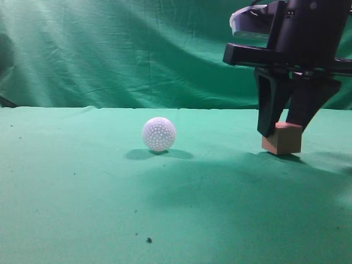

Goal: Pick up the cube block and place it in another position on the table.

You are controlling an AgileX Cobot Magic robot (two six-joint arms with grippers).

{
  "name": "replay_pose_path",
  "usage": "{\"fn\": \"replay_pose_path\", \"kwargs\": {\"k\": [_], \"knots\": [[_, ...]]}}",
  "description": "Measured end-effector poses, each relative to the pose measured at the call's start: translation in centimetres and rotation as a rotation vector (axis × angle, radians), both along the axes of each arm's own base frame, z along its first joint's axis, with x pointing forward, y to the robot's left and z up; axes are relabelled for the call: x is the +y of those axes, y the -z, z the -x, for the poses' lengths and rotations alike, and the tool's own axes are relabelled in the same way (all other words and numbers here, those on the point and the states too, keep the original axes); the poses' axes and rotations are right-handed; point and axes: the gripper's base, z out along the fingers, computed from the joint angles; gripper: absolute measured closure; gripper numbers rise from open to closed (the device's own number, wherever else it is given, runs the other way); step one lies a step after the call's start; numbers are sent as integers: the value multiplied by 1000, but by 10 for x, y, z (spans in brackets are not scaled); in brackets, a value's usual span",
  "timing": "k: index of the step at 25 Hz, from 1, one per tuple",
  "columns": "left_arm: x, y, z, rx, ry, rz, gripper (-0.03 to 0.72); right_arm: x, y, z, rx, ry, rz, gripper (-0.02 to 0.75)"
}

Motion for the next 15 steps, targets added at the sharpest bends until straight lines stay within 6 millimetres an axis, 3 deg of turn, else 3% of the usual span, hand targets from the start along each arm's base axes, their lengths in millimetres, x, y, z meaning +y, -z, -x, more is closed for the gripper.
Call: {"fn": "replay_pose_path", "kwargs": {"k": [9,12,15], "knots": [[0,0,0,0,0,0,426,-25,-61,-66,-213,152,-90,521],[0,0,0,0,0,0,426,-24,-60,-90,-230,123,-68,521],[0,0,0,0,0,0,426,-17,-38,-116,-212,95,-27,521]]}}
